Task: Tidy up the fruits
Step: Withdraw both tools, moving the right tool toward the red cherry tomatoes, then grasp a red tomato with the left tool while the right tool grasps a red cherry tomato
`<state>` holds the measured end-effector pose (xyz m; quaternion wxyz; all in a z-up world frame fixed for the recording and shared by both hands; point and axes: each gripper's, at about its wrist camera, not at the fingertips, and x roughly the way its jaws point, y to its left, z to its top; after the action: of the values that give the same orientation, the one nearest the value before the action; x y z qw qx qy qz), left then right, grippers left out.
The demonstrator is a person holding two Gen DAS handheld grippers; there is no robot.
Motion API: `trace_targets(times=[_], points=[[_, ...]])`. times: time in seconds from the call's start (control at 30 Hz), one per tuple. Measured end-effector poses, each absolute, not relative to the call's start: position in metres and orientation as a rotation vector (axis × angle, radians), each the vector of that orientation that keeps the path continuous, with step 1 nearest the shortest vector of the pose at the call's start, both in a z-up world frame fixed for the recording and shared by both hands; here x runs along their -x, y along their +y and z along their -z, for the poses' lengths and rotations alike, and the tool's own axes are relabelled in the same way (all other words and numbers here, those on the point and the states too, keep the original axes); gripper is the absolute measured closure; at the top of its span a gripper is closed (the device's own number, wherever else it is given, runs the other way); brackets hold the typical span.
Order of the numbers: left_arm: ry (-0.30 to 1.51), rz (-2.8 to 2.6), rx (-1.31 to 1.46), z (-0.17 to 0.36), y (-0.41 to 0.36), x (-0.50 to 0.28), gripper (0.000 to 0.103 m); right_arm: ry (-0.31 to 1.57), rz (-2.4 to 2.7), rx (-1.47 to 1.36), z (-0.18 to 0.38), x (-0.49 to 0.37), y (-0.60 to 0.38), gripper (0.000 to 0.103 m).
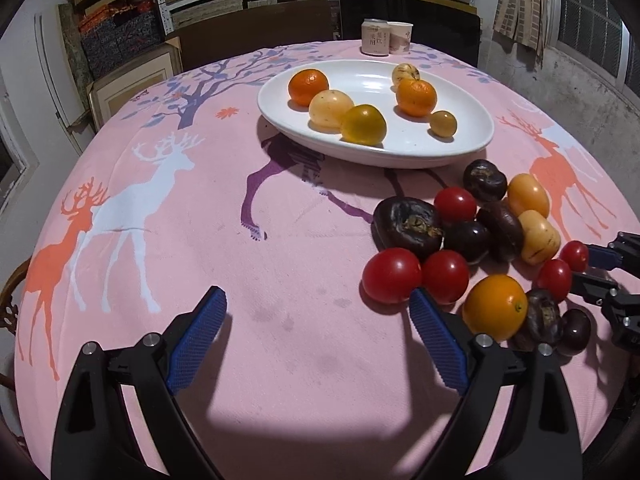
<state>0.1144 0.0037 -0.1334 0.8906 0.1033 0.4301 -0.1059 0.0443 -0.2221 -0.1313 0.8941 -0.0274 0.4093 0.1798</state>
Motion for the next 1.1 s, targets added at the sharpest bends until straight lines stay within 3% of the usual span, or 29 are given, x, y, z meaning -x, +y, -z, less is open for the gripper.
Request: trace_targets(times=[0.3,0.4,0.5,1.1], points=[[0.883,0.325,-0.253,0.131,-0.014,-0.115,0.016,0.854,-0.387,0.019,0.133,-0.046,-0.226,0.068],[0.900,0.389,-0.245,0.132,-0.018,-0.120,0.045,0.855,-0.389,0.010,0.133,-0.046,-0.228,0.068],[0.931,0.448,-0.213,0.136,-0.017,-0.124,0.058,0.855,-0.392,0.001,0.133,-0.046,-0.229,0.068],[0.910,0.394,-0.283,0.139,-0.019,-0.144,0.057,0.860,-0.419,-0.052,0.134,-0.048,-0.235,0.068]])
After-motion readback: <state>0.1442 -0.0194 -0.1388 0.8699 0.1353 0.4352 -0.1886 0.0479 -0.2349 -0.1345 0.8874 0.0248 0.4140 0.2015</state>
